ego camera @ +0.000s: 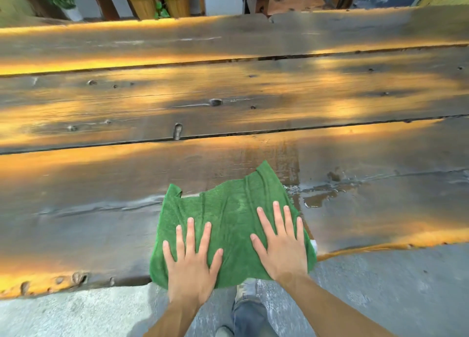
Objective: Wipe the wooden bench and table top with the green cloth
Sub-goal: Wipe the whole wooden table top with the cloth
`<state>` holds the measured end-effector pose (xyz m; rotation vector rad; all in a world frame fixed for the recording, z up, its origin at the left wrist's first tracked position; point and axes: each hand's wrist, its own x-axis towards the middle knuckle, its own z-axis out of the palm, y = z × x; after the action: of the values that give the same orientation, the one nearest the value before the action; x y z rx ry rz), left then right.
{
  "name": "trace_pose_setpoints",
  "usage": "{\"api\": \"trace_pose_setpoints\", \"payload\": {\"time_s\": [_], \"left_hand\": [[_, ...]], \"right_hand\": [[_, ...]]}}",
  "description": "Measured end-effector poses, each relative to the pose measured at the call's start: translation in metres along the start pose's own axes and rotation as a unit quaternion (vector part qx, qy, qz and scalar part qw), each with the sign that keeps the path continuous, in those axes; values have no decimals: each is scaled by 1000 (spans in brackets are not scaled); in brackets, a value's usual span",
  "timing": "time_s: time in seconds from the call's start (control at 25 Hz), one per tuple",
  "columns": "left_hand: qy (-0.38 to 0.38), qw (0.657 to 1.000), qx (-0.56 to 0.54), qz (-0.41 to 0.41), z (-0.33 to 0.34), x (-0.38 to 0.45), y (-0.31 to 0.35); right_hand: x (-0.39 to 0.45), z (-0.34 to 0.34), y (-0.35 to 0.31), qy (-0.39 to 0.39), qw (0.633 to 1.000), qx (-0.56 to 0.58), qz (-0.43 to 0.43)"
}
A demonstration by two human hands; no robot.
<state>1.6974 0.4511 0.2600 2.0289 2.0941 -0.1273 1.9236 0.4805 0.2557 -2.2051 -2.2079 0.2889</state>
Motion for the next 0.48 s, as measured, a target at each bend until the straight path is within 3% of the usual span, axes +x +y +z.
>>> {"api": "trace_pose_setpoints", "payload": {"time_s": [0.24, 0.48], "left_hand": [[-40, 999, 22, -9, -5, -18, 21], [-41, 999, 23, 13, -5, 23, 45]], "right_hand": [[-29, -7, 26, -20, 998, 8, 57], [10, -16, 53, -21, 999, -4, 34]]}}
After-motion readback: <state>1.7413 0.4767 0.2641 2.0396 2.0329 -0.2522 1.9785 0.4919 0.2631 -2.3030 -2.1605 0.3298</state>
